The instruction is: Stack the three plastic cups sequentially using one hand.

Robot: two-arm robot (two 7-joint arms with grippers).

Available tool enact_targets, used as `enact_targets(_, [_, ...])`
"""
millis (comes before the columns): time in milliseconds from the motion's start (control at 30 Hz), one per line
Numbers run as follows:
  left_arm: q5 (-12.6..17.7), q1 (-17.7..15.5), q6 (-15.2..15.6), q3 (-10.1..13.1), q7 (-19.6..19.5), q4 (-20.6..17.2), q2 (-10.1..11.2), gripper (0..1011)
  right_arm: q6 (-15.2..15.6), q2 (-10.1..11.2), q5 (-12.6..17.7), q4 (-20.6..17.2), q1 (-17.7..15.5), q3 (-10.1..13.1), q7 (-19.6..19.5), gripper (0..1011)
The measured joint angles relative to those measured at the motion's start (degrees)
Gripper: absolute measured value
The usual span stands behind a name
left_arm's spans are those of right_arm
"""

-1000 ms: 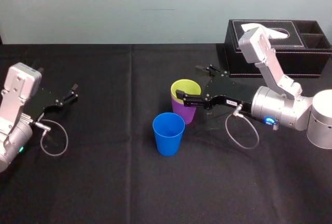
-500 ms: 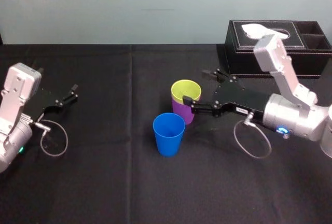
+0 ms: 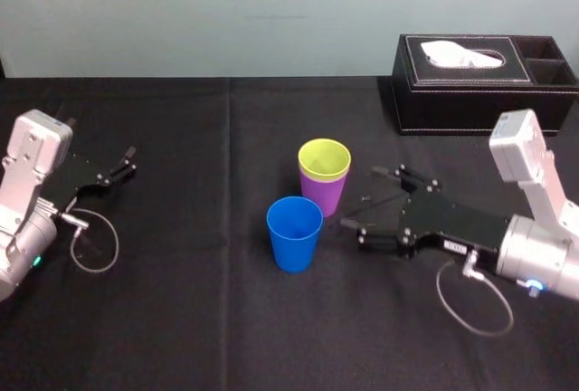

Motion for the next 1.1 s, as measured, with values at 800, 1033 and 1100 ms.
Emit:
enact_targets(800, [0.0,0.0,0.0,0.0,0.0,0.0,0.0,1011,1.1,-1.0,-2.6,2.5,-0.1,-3.9,1.9,1004])
enact_targets(1033, [0.0,0.0,0.0,0.0,0.0,0.0,0.0,1011,1.6,-2.4,-3.7,4.4,1.7,-5.3,2.0,1004])
enact_targets(1100, [0.0,0.0,0.0,0.0,0.0,0.0,0.0,1012,1.8,-2.8,-4.1,4.9,2.4,-5.7,2.1,1004])
